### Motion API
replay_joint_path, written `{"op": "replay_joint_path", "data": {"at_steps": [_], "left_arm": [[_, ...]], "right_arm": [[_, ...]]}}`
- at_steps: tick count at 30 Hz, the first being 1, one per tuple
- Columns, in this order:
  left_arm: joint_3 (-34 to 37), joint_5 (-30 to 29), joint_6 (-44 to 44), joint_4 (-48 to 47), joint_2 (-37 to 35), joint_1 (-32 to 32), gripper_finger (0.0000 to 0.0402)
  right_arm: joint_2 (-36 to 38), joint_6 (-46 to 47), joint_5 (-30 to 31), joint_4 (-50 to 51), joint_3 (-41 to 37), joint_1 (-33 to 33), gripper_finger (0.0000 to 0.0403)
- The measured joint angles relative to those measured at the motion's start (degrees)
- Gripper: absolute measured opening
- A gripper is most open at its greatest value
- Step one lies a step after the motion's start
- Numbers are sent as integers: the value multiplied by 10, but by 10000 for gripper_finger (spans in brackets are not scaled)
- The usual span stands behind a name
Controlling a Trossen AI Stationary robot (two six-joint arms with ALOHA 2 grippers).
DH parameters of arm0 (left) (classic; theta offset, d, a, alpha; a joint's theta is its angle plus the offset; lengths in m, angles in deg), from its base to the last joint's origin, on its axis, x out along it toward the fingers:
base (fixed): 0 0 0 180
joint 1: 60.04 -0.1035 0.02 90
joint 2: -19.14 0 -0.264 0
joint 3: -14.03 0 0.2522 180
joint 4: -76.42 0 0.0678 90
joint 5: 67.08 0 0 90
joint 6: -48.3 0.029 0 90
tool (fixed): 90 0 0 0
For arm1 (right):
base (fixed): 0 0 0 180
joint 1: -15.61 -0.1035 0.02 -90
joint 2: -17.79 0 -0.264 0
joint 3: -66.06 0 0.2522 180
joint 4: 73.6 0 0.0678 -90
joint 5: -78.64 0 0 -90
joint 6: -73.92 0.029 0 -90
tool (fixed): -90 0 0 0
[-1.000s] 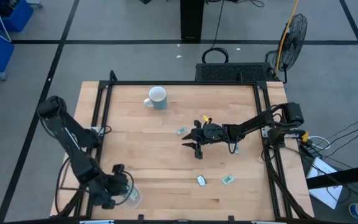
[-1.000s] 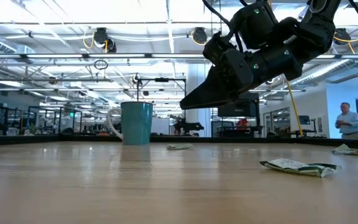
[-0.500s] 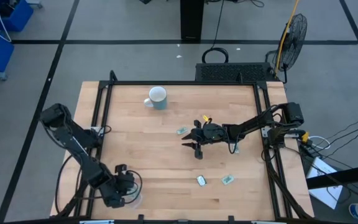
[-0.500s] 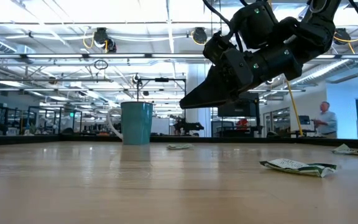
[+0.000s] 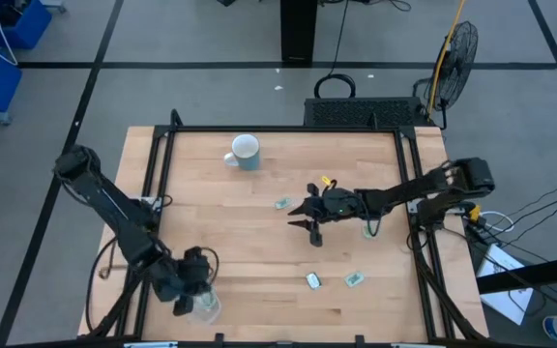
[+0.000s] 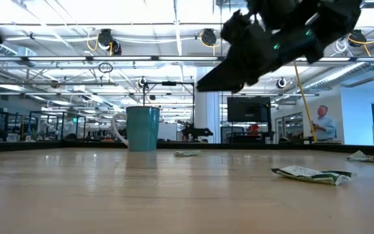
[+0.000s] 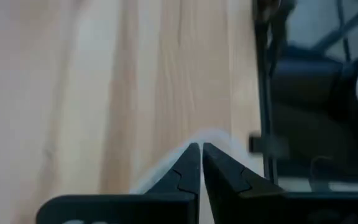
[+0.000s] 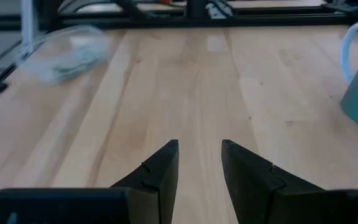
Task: Pick and place Stevia / Truvia into bins
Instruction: Put the stevia packet into the transparent container
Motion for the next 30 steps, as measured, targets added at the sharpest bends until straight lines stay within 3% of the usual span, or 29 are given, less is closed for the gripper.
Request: {"op": "replay_joint_path", "data": {"at_steps": [4, 10, 15, 19, 23, 30], "left_arm": [[0, -70, 89, 0, -51, -29, 6], [0, -187, 202, 0, -89, -77, 23], [-1, -199, 282, -1, -88, -121, 61], [-1, -199, 286, -2, -77, -156, 91], [-1, -199, 284, -1, -66, -182, 108], [-1, -195, 288, -2, -45, -214, 113]], "right_arm": [[69, 7, 42, 112, 0, -25, 116], [155, 125, 161, 369, 0, -78, 116], [203, 283, 213, 561, 0, -114, 116], [212, 428, 238, 683, -4, -124, 116], [211, 506, 235, 713, -28, -129, 116], [211, 593, 170, 706, -69, -143, 116]]}}
